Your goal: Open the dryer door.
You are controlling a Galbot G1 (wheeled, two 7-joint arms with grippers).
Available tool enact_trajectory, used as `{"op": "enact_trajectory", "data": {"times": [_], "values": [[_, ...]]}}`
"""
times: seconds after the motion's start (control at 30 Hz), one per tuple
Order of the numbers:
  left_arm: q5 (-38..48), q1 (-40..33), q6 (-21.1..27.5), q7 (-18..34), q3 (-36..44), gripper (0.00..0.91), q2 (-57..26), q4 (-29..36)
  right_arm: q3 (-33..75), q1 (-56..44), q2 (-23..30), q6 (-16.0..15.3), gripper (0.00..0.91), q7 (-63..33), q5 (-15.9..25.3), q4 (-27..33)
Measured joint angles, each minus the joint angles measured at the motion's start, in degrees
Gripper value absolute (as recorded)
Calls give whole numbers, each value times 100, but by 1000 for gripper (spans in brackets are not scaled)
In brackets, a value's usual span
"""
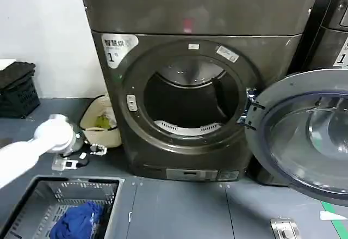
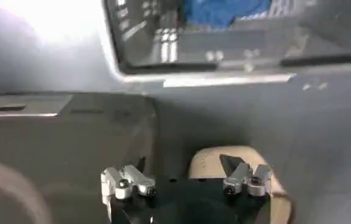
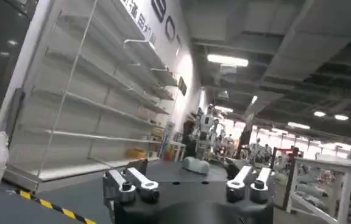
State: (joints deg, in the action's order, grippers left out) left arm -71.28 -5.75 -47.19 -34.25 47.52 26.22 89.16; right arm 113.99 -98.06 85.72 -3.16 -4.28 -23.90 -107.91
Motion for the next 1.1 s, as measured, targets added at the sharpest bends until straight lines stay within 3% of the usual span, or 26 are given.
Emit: {"op": "enact_trajectory", "data": {"times": [0.53,1.1], "values": [[142,230,-1,26,240,907,-451,43,-18,28,-14,16,907,-47,0,73],[115,802,0,26,-305,907,-787,168,-7,9,-2,24,907,-48,-8,57]]}}
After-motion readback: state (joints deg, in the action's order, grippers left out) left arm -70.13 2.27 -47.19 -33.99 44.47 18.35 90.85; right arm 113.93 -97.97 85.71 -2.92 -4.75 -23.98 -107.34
